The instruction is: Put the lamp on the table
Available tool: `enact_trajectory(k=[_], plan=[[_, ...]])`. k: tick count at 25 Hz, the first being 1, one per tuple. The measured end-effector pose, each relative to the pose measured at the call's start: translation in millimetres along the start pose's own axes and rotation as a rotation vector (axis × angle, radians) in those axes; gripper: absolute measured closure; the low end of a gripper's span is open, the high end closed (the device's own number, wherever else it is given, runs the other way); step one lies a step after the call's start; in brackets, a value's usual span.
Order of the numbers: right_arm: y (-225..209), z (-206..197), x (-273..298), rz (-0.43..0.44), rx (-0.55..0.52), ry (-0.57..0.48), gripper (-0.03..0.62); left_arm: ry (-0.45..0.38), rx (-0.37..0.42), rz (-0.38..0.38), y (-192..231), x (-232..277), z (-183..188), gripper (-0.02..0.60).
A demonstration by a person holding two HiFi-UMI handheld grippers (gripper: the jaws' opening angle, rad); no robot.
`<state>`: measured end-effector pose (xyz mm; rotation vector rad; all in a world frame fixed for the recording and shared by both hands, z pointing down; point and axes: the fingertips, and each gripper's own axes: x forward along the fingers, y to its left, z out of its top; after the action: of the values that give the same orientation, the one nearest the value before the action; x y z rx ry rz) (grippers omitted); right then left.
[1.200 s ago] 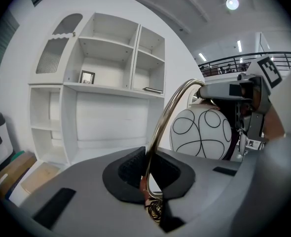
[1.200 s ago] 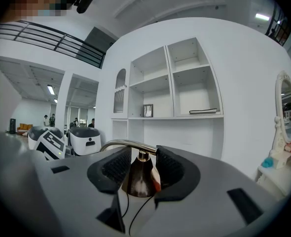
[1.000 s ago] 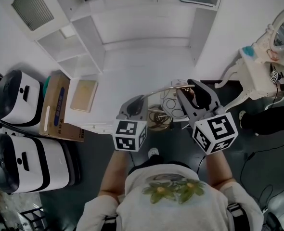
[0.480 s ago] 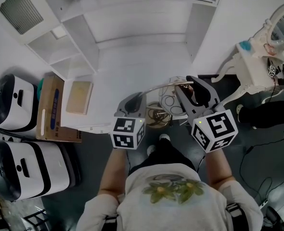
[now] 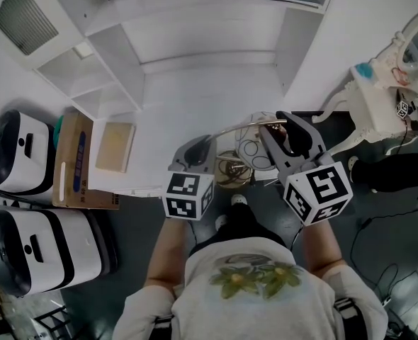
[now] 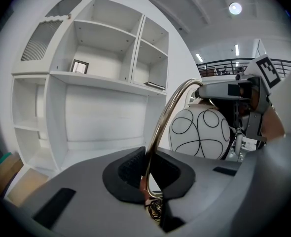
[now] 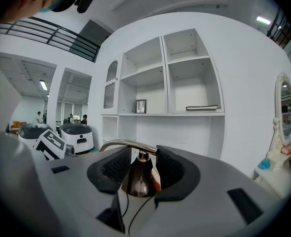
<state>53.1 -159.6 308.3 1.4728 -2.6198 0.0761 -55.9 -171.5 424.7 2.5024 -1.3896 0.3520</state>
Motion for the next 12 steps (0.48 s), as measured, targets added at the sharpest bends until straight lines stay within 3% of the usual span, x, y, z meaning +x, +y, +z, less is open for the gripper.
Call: enact_trajectory(k=[12], plan=[[-24.6,12.9,24.4,0.007,-0.021,-0.009,0.419,-0.014,-0.006,0.008,8.8,29.3,20.5,0.543]])
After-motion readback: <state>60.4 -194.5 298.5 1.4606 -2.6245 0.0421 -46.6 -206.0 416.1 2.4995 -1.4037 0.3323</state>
